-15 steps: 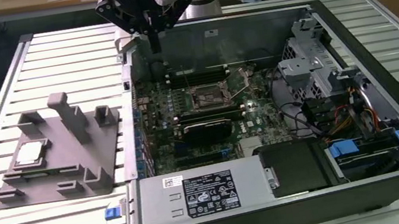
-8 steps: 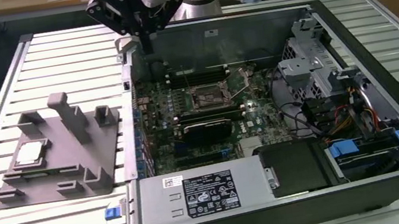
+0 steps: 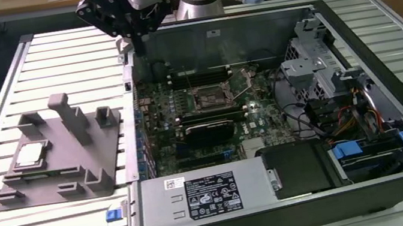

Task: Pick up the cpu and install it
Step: 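Reach for the cpu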

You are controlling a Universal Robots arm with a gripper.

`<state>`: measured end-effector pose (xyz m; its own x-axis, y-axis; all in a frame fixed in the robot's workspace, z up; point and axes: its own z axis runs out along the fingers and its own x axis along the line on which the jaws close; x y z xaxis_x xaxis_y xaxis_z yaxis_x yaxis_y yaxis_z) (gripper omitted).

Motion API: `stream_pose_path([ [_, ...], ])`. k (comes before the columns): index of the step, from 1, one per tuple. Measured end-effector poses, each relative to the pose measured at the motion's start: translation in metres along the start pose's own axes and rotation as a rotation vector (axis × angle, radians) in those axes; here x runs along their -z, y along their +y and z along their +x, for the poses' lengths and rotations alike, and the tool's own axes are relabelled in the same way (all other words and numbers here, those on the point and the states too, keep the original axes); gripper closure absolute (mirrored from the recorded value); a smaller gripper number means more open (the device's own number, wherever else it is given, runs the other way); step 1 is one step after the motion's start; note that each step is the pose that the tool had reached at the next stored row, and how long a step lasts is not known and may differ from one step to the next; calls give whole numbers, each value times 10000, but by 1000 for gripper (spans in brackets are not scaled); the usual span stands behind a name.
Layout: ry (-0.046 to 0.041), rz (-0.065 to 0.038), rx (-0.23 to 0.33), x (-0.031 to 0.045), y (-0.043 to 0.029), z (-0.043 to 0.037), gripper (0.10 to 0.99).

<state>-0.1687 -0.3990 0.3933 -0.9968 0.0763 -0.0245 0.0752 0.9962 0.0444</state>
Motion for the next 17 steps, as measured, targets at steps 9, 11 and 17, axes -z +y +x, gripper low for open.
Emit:
stream_pose_path([
  [9,0,0,0,5,-14,185,980],
  [11,0,0,0,6,-17,226,980],
  [17,0,1,0,10,-27,345,980],
])
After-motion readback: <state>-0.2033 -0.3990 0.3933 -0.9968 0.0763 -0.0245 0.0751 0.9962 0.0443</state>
